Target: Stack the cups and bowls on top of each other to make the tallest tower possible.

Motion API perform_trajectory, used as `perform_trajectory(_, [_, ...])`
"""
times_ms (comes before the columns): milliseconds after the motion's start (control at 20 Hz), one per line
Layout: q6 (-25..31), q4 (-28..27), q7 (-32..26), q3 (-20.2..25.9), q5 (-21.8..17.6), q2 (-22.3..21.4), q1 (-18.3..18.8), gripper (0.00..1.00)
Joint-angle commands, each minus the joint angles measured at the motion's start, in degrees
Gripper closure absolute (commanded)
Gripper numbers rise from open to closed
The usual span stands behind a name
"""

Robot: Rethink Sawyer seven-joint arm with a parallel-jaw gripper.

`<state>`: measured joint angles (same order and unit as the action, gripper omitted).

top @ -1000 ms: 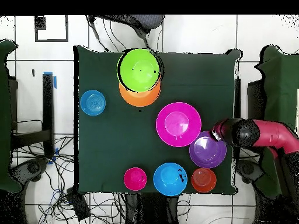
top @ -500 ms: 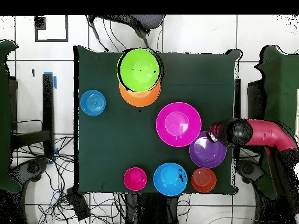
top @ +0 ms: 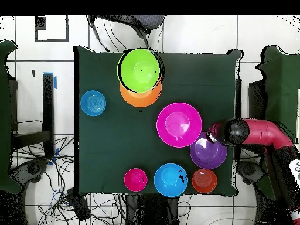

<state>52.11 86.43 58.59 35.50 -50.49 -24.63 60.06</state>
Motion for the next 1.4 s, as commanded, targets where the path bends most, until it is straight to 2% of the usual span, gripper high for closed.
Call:
perform_trajectory(50, [1.97,-3.33,-6.5,-3.59,-3.19,1.63,-2.86,0.0])
perform_trajectory(850, [2.41,-5.21,-5.2,-6.35,-3.75,1.97,-5.94,0.0])
perform_trajectory(900, [2.44,-5.28,-5.38,-6.48,-3.57,1.99,-6.01,1.0])
perform_trajectory(1400, [1.18,-4.67,-6.92,-5.45,-2.42,2.1,-5.0,1.0])
